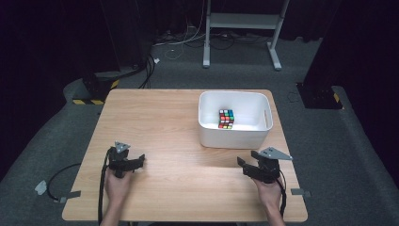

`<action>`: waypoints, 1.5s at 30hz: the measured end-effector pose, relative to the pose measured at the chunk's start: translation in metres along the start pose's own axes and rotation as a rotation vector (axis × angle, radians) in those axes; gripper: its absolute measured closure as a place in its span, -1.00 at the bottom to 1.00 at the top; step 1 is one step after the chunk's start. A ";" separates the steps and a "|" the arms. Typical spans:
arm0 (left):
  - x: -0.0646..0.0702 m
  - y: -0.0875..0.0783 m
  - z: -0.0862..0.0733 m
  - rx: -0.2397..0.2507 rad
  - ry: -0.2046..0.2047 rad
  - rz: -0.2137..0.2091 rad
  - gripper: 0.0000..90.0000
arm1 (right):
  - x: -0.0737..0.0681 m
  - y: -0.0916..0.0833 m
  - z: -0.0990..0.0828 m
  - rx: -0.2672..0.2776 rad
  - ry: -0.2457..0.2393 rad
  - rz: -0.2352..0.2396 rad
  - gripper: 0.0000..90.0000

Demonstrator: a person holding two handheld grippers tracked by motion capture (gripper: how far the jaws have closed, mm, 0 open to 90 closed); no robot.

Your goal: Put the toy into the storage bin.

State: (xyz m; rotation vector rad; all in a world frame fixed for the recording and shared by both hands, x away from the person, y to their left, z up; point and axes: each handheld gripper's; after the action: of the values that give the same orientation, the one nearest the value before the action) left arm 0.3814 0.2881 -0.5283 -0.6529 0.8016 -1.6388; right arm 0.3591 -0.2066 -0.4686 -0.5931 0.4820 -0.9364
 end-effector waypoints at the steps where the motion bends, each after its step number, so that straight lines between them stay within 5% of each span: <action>1: 0.000 0.000 0.000 0.000 0.000 0.000 -0.68 | 0.000 0.002 -0.001 -0.005 0.000 -0.001 -0.26; 45: 0.000 0.000 0.000 0.000 0.000 0.000 -0.68 | 0.018 0.054 -0.016 -0.157 0.051 -0.058 -0.25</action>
State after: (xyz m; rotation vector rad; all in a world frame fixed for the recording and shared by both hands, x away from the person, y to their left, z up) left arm 0.3814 0.2881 -0.5283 -0.6530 0.8020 -1.6393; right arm 0.3909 -0.2016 -0.5188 -0.7299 0.5900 -0.9759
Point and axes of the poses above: each handheld gripper's, and its own axes: y roughly forward along the jaws, z roughly out of its top, x roughly to its right, and after that the axes turned 9 degrees about -x, right-handed
